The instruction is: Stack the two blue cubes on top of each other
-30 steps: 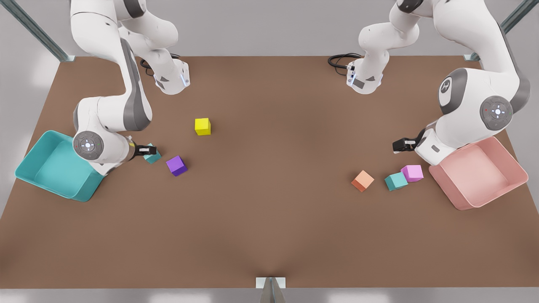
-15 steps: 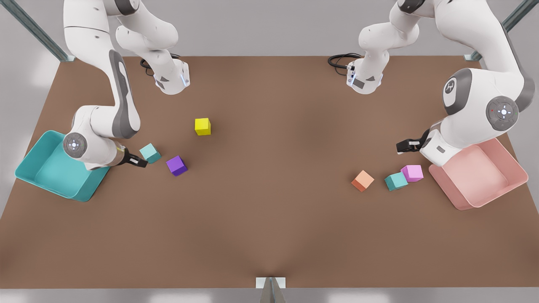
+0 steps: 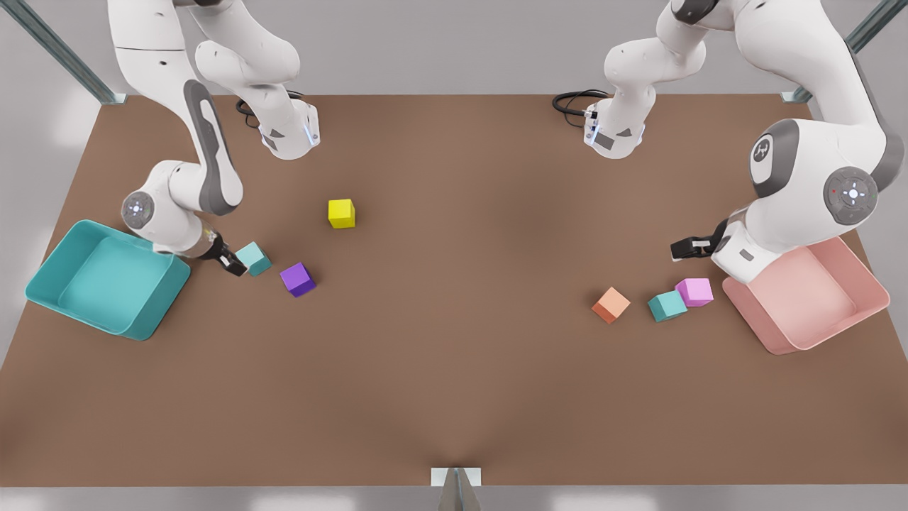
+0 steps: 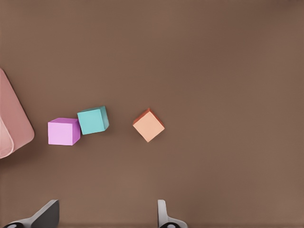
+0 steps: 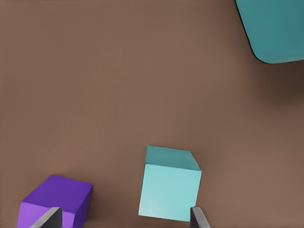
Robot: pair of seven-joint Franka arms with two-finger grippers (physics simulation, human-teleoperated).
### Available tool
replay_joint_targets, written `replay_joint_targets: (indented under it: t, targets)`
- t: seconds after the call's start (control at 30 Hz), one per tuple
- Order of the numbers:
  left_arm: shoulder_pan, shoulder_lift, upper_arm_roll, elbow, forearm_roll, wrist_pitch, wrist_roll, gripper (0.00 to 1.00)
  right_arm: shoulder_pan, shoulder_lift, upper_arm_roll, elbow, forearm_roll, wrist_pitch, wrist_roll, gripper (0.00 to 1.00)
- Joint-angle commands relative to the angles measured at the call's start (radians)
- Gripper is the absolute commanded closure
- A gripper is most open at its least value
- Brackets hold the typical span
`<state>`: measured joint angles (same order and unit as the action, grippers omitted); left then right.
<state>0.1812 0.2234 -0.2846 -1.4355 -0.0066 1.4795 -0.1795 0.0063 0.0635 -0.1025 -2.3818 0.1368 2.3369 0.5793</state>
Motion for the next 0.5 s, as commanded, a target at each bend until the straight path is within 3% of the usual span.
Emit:
replay_joint_targets:
  t: [0.0,0.47]
  targets:
    - [0.000,0.002,-0.001,0.000,0.000,-0.002,-0.003,0.00,0.003,-0.002,0.000,-0.025,0.007,0.104,0.137,0.00]
    - [-0.006,0.017,-0.004,-0.008,0.000,-0.025,-0.002,0.00,-0.015,0.064,0.000,-0.086,0.027,0.091,0.108,0.00]
